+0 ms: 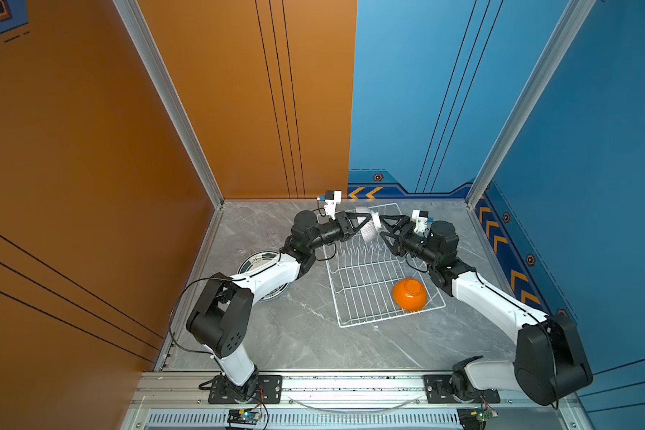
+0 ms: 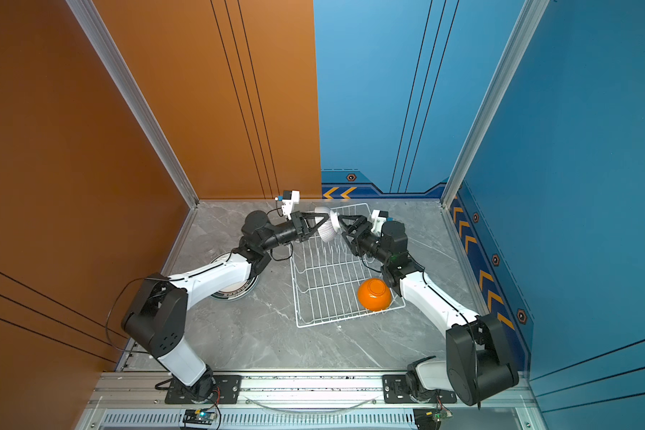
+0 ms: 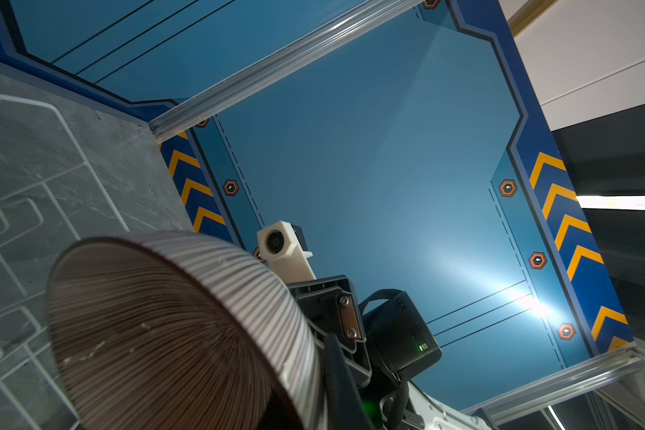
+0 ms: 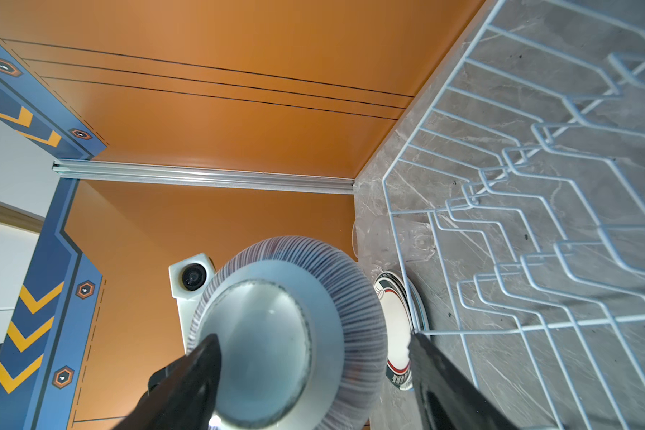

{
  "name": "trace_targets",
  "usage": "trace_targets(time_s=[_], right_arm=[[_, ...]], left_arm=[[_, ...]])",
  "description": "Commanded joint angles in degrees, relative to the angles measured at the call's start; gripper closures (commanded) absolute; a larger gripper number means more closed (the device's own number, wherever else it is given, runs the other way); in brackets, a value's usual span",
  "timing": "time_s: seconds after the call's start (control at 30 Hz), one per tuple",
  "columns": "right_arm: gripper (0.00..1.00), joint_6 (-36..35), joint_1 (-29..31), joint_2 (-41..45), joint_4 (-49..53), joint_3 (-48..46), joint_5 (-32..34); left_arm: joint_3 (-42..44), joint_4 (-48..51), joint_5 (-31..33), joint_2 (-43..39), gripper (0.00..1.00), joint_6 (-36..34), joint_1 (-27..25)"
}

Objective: Unload the mixed dishes from the dish rack
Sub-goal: 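Open the right gripper and pull it away from the bowl, then carry the bowl with the left gripper and set it beside the plates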

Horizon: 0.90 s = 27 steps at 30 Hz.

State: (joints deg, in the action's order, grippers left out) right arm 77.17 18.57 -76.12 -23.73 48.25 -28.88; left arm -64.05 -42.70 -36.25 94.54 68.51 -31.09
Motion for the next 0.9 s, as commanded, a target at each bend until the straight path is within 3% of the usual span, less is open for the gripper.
trace_targets(time_s=[0.0,0.33,0.53,0.63,0.87], right_arm=[[0.19,-8.0,-0.3,4.0,10.1,1.4,0.7],[0.18,-19.7,-0.8,9.8,27.4,3.2,8.7],[0.18,-26.1,-0.8,11.6,36.2,4.2,12.5],[0.18,-30.0,-0.7,12.0,42.8,5.4,15.7],[0.17,-35.1,-0.5,13.7,50.5,4.9,20.3]], left_arm=[[-2.0,14.9,2.6,-6.4,1.0,-12.9,0.2],[-4.0,51.2,14.7,-18.6,1.0,-32.6,3.2],[-2.4,70.8,27.6,-27.1,1.0,-40.2,5.7],[0.2,75.8,31.2,-29.8,1.0,-40.9,7.4],[4.6,76.5,31.0,-28.6,1.0,-39.9,7.6]])
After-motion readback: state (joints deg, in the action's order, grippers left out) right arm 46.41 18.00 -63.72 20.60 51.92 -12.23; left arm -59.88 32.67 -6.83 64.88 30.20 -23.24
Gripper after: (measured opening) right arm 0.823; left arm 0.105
